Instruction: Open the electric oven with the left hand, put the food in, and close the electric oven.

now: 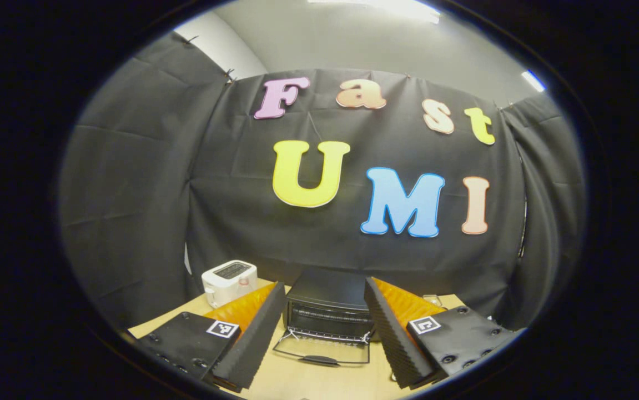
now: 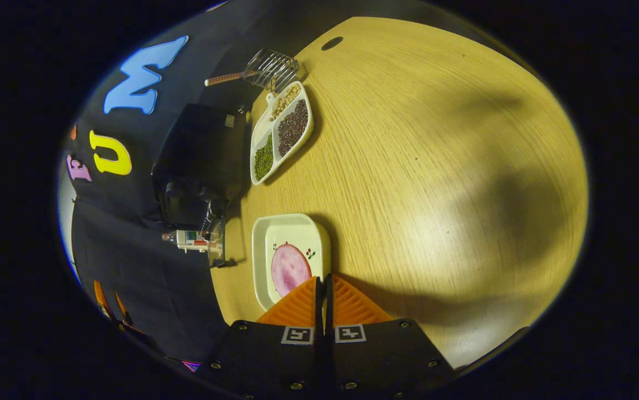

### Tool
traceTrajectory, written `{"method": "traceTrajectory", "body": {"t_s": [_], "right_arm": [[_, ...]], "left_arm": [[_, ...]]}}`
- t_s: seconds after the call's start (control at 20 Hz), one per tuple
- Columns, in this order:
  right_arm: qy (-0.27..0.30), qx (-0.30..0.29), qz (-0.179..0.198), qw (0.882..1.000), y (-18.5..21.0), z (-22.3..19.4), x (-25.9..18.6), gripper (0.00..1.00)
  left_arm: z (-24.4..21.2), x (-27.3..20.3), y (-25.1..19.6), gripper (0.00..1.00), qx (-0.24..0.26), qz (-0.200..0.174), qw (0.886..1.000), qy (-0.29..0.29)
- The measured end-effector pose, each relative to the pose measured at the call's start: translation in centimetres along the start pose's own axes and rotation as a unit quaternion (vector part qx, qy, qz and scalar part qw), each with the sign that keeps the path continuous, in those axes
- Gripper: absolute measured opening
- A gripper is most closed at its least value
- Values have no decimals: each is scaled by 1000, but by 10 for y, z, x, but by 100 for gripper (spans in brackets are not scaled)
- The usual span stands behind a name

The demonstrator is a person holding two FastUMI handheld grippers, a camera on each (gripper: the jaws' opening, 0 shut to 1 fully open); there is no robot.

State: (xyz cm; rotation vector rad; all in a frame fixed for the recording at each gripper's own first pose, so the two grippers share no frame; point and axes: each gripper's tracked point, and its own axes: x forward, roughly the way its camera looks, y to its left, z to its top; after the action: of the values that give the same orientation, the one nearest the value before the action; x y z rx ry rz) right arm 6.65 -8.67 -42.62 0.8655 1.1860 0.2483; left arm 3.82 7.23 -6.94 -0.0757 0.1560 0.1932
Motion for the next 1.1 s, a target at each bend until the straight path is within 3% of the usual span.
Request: {"method": "traceTrajectory", "body": {"t_s": [0.1,0.15,0.35,0.7,0.75,0.95,1.0,1.1], "right_arm": [[-9,19,21,1000,5,-4,-1,0],[-17,28,34,999,9,-5,-3,0],[-49,51,65,995,27,-12,-9,0],[-111,67,54,990,69,-37,-17,0],[-122,71,52,989,78,-40,-14,0],[-151,94,56,983,117,-55,1,0],[-159,100,55,981,125,-57,6,0],[-171,116,55,977,144,-63,18,0]], "left_arm": [[2,-2,-4,90,1,-8,1000,-2],[1,1,-6,100,0,-14,1000,-2],[9,11,-1,100,1,-42,999,-3],[32,29,19,96,-6,-84,996,-30],[32,33,22,100,-8,-90,995,-30],[28,50,41,100,-18,-107,994,-26],[30,54,48,96,-16,-106,994,-28],[34,57,61,100,-10,-107,994,-35]]}}
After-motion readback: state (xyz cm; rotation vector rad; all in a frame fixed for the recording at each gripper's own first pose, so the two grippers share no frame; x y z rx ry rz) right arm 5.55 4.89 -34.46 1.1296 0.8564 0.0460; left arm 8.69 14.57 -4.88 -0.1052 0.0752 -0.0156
